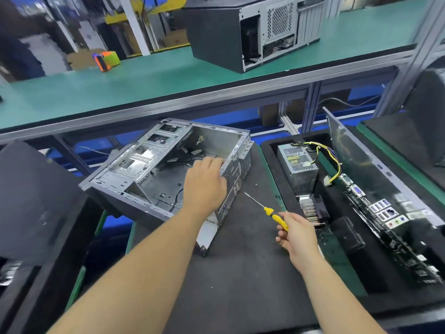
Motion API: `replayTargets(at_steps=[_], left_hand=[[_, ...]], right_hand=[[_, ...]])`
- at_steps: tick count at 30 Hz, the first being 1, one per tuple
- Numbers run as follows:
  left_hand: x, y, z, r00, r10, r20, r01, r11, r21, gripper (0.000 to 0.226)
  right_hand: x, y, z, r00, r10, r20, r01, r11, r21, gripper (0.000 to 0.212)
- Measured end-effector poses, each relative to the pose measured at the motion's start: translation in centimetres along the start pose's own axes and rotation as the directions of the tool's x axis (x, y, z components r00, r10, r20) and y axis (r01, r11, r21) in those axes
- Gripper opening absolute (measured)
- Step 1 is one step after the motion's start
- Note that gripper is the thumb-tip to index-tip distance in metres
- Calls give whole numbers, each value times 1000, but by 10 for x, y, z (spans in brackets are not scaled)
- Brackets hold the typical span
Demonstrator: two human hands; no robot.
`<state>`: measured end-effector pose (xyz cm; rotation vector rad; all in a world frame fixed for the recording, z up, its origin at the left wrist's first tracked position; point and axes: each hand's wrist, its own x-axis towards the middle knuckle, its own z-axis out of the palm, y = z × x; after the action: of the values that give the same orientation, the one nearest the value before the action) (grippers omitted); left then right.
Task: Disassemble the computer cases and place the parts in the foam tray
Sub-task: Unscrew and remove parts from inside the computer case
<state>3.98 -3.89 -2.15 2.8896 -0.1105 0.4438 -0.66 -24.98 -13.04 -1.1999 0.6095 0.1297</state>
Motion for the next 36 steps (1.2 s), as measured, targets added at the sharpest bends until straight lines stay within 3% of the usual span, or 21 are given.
replayTargets(at_steps=[3,5,9,22,31,36], left_hand=[[-8,-29,3,918,-268,293,330,925,-189,47],[-15,-35,8,856,-287,430,413,880,-235,54],[-15,-34,15,888,-238,393,364,887,-284,50],[-12,-39,22,891,-248,381,354,904,-239,36],[-14,-36,20,887,-261,381,356,912,-204,34],[-15,-33,18,893,-255,371,343,919,-196,33]], right_hand=[[-3,11,10,998,-32,62,38,994,-102,13],[-6,17,16,994,-68,87,83,980,-181,11],[-9,26,25,990,-104,100,127,958,-257,8],[-12,44,27,993,-54,107,72,983,-169,8],[-14,60,25,992,31,119,-30,1000,-10,11],[-13,56,28,993,17,120,-13,999,-29,11]])
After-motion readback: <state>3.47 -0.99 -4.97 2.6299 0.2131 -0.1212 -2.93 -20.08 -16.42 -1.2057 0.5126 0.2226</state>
